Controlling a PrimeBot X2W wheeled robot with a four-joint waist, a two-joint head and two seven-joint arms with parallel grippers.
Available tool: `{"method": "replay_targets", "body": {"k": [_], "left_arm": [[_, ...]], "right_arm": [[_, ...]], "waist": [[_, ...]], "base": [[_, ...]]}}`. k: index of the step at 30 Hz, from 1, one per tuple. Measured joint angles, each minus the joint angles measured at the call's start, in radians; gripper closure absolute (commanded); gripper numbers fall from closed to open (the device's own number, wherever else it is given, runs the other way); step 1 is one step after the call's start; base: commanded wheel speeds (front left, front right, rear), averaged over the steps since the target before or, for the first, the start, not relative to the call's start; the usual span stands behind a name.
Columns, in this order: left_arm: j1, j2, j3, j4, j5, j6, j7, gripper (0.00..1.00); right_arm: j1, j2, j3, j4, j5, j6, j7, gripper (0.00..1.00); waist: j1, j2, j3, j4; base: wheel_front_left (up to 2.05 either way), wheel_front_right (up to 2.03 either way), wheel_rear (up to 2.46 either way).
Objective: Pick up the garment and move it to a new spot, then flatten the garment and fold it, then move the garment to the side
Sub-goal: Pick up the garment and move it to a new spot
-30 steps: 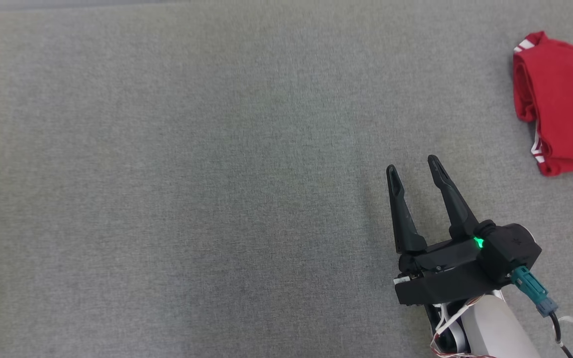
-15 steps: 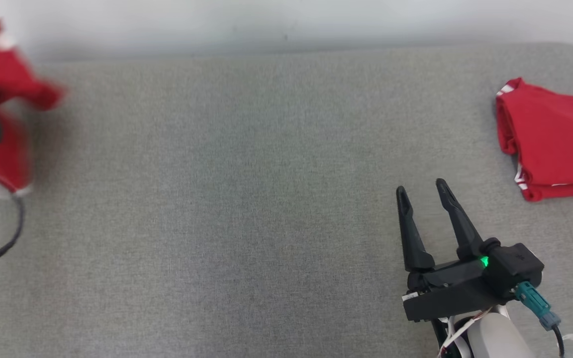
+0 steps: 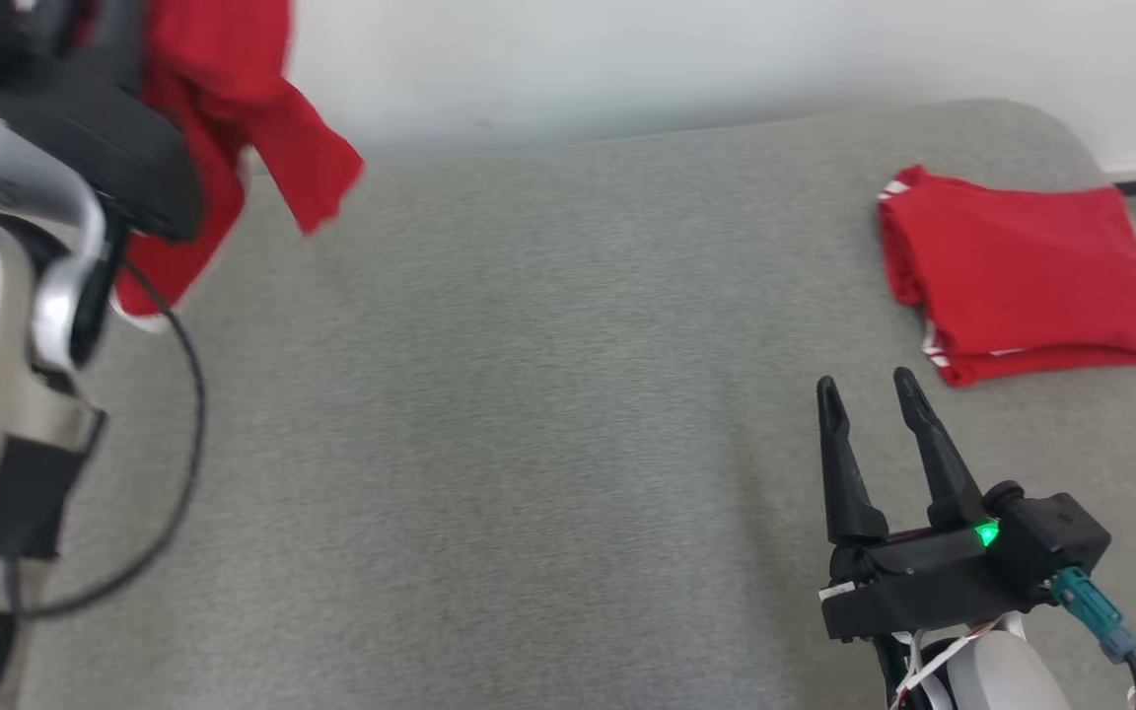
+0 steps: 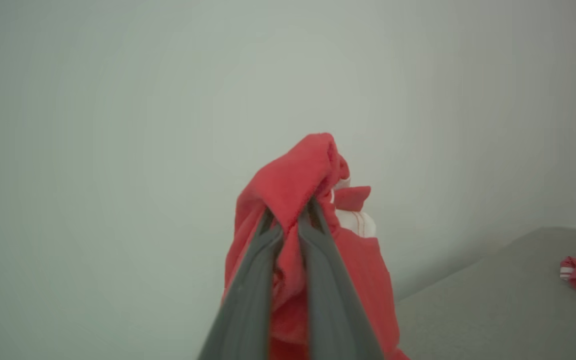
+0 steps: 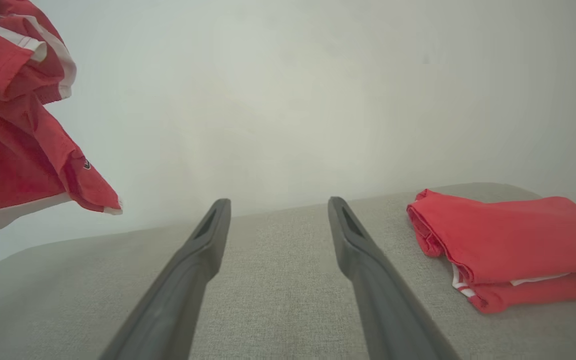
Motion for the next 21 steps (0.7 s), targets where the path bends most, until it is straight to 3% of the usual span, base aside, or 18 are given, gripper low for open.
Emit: {"method": "replay_targets", "body": {"k": [12,17,21], "left_arm": [[0.195,-0.083,-0.093,-0.287,-0.031,0.049,0.084,1.0],[0.289,-0.123,-0.119,-0.295,-0.06,0.061,0.067,1.0],[0.407,-0.155,-0.152,-0.204,-0.085,0.062,0.012,1.0]], "right_arm": [[0.002,0.0,-0.008,0.002,0.025,0.0,0.0,0.0],[0.013,-0.001,-0.008,0.005,0.026,0.0,0.0,0.0],[0.014,-0.001,0.003,0.01,0.026,0.0,0.0,0.0]], "waist": [[0.0001,0.0,-0.002,-0.11],[0.0,0.0,-0.007,-0.14],[0.0001,0.0,-0.011,-0.158]], "base": [[0.0,0.0,0.0],[0.0,0.0,0.0],[0.0,0.0,0.0]]}}
